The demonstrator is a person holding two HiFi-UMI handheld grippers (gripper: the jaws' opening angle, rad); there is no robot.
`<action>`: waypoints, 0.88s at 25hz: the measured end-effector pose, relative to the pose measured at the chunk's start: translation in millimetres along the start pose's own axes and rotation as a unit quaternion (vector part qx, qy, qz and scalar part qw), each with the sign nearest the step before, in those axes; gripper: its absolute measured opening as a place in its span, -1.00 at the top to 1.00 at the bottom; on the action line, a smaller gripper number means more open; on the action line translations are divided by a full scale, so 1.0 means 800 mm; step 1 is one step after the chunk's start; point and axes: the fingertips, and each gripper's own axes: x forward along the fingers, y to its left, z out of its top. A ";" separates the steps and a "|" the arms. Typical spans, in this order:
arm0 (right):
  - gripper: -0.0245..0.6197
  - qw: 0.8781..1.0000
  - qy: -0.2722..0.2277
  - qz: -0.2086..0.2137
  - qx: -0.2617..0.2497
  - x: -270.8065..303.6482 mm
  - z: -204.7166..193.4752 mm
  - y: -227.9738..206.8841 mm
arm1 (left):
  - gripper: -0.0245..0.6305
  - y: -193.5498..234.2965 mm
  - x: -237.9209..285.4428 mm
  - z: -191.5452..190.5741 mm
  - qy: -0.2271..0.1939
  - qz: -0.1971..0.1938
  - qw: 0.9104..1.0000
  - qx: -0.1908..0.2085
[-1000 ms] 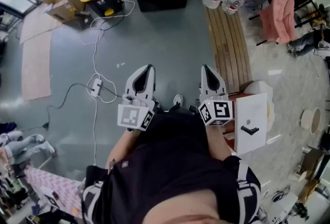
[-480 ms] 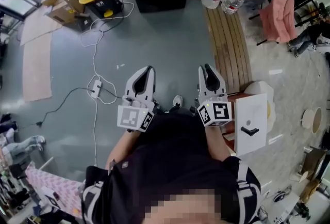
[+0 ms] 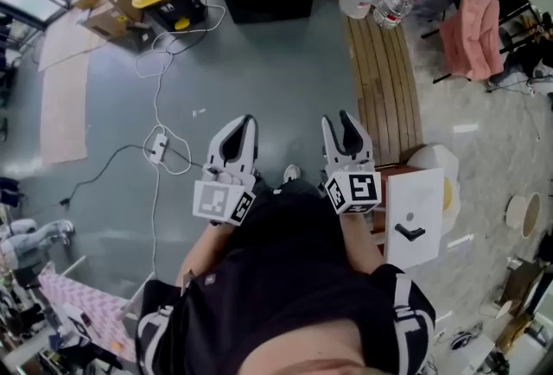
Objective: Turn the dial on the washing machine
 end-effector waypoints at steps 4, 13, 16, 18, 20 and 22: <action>0.41 1.000 0.002 0.012 0.002 0.024 -0.001 -0.038 | 0.85 -0.011 0.030 -0.009 0.003 0.016 1.000 0.006; 0.41 0.999 0.013 0.032 0.014 0.161 0.000 -0.099 | 0.85 0.049 0.162 -0.026 0.020 0.026 0.999 0.003; 0.41 0.999 0.019 0.033 0.015 0.239 0.002 -0.120 | 0.85 0.093 0.233 -0.030 0.020 0.021 1.000 -0.002; 0.41 0.999 0.021 0.034 0.014 0.303 0.010 -0.134 | 0.85 0.130 0.290 -0.023 0.016 0.014 1.000 -0.004; 0.41 0.999 0.023 0.033 0.015 0.371 0.021 -0.150 | 0.85 0.167 0.351 -0.014 0.016 0.004 1.000 -0.004; 0.41 0.999 0.025 0.032 0.017 0.437 0.036 -0.167 | 0.85 0.200 0.408 0.000 0.016 -0.007 1.000 -0.007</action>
